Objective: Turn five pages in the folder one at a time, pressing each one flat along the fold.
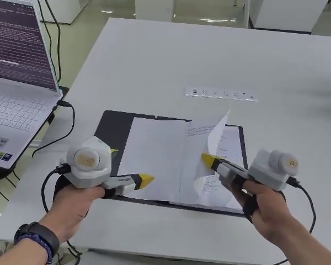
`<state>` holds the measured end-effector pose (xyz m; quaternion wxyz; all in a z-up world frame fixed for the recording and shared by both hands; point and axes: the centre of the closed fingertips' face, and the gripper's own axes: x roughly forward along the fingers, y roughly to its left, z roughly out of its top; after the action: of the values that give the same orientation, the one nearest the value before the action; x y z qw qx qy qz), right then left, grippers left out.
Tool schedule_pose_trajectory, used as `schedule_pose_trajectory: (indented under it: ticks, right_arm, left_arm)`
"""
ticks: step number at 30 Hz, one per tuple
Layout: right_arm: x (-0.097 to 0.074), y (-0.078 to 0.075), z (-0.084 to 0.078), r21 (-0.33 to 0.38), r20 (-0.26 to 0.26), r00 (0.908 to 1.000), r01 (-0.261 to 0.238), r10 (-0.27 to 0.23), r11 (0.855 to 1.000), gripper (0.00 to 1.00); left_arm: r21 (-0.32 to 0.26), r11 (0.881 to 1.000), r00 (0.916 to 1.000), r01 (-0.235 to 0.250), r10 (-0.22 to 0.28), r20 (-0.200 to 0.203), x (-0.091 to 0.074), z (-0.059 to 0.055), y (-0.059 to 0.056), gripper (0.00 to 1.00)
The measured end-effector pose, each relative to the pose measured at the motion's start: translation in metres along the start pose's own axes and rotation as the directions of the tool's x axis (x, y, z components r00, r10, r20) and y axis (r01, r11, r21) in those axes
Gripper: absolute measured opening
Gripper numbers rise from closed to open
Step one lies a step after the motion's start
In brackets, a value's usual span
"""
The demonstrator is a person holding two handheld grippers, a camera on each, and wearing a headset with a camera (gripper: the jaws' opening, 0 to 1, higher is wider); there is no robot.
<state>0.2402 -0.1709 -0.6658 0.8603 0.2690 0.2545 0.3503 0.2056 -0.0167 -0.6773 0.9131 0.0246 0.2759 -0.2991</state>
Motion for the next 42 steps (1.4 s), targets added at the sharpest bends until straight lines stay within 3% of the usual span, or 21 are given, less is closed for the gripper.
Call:
schedule_pose_trajectory:
  ticks: [13,20,34,42]
  right_arm:
    - [0.040,0.029,-0.019,0.005,-0.059,0.9963,-0.063,0.063,0.998,0.00]
    - [0.059,0.045,-0.031,0.010,-0.096,0.9906,-0.097,0.097,0.995,0.00]
    - [0.090,0.057,-0.062,0.046,-0.163,0.9782,-0.122,0.128,0.991,0.00]
    - [0.105,0.054,-0.086,0.072,-0.225,0.9661,-0.113,0.127,0.991,0.00]
  left_arm:
    - [-0.026,0.999,0.9993,-0.036,0.036,-0.004,-0.021,-0.016,0.024,0.73]
    - [-0.023,0.999,0.9990,-0.044,0.044,-0.005,-0.029,-0.019,0.029,0.73]
    - [-0.045,0.997,0.9978,-0.066,0.067,0.004,-0.040,-0.025,0.039,0.73]
    - [-0.049,0.996,0.9968,-0.078,0.079,0.011,-0.046,-0.024,0.047,0.73]
